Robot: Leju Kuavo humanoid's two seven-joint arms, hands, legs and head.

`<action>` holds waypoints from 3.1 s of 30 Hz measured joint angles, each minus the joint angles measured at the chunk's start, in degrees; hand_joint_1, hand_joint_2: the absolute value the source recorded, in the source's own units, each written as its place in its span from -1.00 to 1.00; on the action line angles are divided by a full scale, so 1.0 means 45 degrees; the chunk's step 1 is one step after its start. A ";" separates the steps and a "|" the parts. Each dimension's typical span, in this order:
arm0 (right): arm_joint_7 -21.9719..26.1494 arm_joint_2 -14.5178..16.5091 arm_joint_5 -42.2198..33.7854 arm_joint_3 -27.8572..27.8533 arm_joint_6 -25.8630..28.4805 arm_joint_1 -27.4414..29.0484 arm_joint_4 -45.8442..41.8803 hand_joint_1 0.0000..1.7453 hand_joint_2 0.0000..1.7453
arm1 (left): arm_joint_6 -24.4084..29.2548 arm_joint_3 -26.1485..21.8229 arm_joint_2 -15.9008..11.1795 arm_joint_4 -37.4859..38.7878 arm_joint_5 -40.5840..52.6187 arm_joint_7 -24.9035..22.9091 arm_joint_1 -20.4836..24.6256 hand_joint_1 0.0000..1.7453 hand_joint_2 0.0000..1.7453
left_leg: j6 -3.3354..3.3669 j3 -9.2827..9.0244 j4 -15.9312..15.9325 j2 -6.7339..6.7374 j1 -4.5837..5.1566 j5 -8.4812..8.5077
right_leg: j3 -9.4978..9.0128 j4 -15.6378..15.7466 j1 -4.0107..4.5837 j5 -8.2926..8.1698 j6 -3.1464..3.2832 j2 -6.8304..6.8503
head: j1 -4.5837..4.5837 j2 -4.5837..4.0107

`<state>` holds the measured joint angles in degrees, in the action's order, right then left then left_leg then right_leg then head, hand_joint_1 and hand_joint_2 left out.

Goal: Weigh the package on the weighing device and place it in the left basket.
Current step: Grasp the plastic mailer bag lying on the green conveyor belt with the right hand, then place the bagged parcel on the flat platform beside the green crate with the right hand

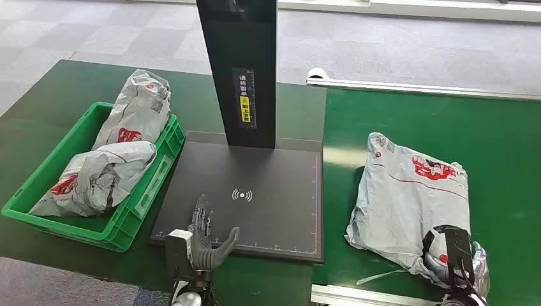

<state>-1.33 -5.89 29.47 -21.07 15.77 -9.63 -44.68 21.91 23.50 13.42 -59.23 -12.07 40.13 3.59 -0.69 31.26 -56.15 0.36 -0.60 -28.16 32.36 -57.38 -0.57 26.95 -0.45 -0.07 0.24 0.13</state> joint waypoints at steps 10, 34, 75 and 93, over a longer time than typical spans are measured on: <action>0.0015 -0.0177 0.0644 -0.0005 -0.0182 -0.1221 0.1890 1.00 1.00 | 0.0265 -0.0010 -0.0010 -0.0097 0.0005 0.0000 -0.0064 -1.00 1.00 | 0.0067 -0.0167 0.0007 0.0056 -0.0029 -0.0038 | -0.0225 0.0124 0.0019 -0.0023 -0.0048 -0.0031 | -0.0014 0.0000; 0.3960 0.1622 -0.0289 0.0815 0.3807 0.1201 -0.4871 1.00 1.00 | 0.0849 -0.0402 -0.0437 -0.1007 0.0441 0.0000 -0.0861 -1.00 1.00 | 0.0094 0.0018 0.0002 -0.0027 -0.0024 -0.0001 | -0.0083 0.0134 0.0020 -0.0054 -0.0100 0.0011 | -0.0005 0.0000; 0.3590 0.3106 -0.0155 0.4950 -0.0025 0.3573 -1.1363 1.00 1.00 | 0.0127 -0.0375 -0.1388 -0.2573 0.2403 0.0000 -0.1176 -1.00 1.00 | 0.0090 0.0007 0.0009 -0.0016 -0.0026 -0.0002 | -0.0087 0.0131 0.0024 -0.0040 -0.0094 0.0011 | -0.0005 0.0000; 0.2050 0.3221 -0.0465 0.6746 -0.3539 0.1532 -0.6237 1.00 1.00 | 0.0986 -0.1974 -0.1841 -0.5629 0.4164 -0.0685 -0.1490 -1.00 1.00 | 0.0085 0.0023 0.0008 -0.0040 -0.0028 0.0005 | -0.0073 0.0114 0.0026 -0.0039 -0.0090 0.0019 | -0.0008 0.0000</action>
<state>7.89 8.61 27.38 9.28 -0.15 -2.74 -72.74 26.35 14.61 5.14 -84.56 6.67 37.05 -3.12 -0.31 31.36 -56.11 0.18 -0.73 -28.13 32.03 -56.86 -0.45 26.78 -0.85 0.01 0.20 0.13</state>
